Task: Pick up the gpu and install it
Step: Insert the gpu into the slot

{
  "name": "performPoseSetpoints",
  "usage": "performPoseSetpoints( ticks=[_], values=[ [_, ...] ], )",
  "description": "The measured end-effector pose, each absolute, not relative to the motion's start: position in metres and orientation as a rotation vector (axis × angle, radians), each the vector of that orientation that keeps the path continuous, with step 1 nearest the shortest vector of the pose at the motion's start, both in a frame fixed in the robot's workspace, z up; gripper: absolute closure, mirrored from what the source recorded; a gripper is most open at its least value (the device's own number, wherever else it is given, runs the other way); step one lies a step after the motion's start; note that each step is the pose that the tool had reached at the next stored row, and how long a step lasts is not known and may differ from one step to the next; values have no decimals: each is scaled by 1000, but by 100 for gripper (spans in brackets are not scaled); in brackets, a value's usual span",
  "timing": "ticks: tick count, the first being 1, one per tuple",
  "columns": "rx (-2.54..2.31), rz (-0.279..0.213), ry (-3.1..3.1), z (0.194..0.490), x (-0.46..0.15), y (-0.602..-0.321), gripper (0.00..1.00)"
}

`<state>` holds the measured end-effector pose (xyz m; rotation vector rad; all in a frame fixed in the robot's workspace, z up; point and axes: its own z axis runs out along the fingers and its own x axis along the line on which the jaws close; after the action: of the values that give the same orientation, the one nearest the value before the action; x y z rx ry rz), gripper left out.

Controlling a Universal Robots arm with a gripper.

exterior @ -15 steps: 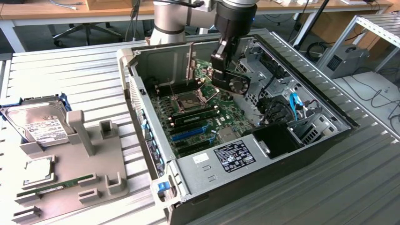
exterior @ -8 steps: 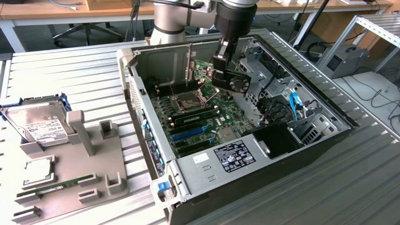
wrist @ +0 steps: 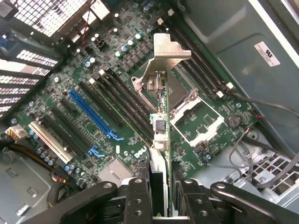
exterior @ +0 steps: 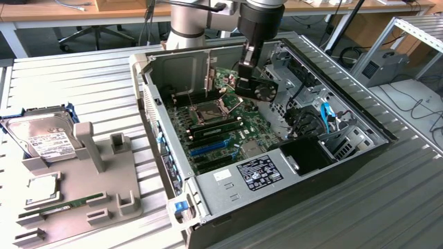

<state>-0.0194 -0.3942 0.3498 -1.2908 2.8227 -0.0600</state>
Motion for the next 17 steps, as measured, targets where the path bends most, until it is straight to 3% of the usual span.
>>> performPoseSetpoints(
  ticks=[17],
  values=[
    [-1468,-56,2732,349,-19,-394,71]
  ],
)
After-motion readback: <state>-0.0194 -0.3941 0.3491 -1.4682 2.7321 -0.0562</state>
